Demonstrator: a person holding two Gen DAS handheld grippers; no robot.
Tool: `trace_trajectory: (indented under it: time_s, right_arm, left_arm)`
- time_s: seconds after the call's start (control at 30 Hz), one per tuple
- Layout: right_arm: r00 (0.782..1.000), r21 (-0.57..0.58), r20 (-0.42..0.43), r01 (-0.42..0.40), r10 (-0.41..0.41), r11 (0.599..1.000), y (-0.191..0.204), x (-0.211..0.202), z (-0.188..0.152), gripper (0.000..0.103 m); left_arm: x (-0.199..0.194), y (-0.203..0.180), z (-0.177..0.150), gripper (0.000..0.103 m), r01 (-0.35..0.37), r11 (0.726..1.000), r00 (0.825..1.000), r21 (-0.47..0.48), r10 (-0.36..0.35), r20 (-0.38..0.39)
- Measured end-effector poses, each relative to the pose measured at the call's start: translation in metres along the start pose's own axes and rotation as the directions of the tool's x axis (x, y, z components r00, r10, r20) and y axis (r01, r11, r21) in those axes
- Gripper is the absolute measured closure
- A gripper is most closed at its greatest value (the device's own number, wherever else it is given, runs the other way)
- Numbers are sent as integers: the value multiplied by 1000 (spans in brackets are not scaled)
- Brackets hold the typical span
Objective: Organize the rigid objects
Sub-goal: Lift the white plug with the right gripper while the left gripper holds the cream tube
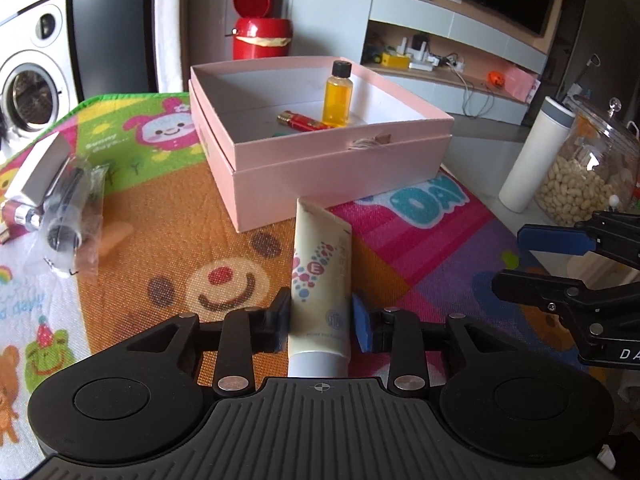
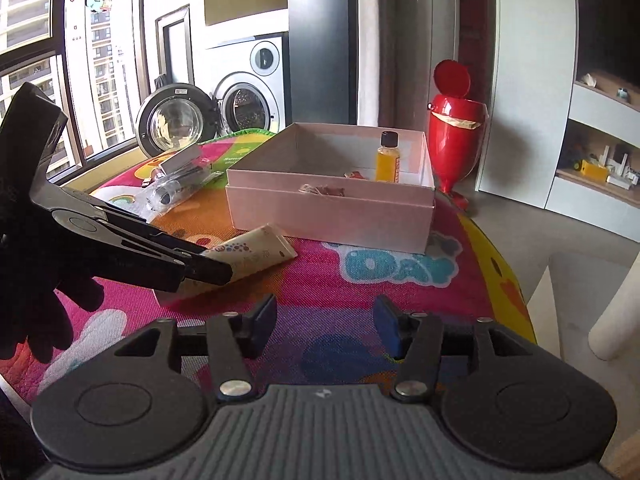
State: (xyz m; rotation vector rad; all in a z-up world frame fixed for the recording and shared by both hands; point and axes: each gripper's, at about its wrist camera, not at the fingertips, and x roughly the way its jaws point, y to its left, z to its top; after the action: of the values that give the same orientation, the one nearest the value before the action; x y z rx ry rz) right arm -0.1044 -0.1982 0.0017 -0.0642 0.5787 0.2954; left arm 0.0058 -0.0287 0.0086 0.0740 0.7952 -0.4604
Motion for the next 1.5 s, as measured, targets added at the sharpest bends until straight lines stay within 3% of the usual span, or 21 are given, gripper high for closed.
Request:
trace_trajectory:
  time_s: [0.23, 0.37, 0.53, 0.97, 1.03, 1.17, 1.33, 1.5]
  right_arm:
    - [998, 14, -53, -19, 19, 1000, -4, 10, -2, 49]
    - [990, 14, -114, -80, 81, 997, -7, 3, 1, 50]
    - [963, 38, -193, -184, 188, 982, -14, -9, 7, 50]
    - [921, 97, -311, -215, 235, 972, -21, -24, -2, 50]
    - [901, 124, -345, -233, 262, 965, -20, -28, -4, 50]
    - [834, 213, -435, -272, 340, 938, -23, -32, -10, 51]
    - [717, 436, -498, -279, 488, 856, -36, -27, -18, 51]
    - [655, 515, -526, -262, 543, 816, -33, -25, -27, 52]
  left_arm:
    - [2, 0, -3, 67, 4, 1000, 1000, 1, -4, 20]
    - [1, 1, -5, 67, 8, 1000, 999, -11, -8, 32]
    - [0, 3, -7, 67, 16, 1000, 999, -27, -15, 49]
    - [0, 7, -11, 67, 36, 998, 997, -56, -31, 74]
    - [0, 8, -11, 67, 39, 997, 997, -62, -34, 75]
    - [0, 10, -11, 67, 48, 995, 996, -87, -41, 79]
    - [0, 11, -12, 67, 53, 994, 995, -94, -45, 86]
    - [-1, 14, -14, 67, 66, 993, 994, -102, -56, 94]
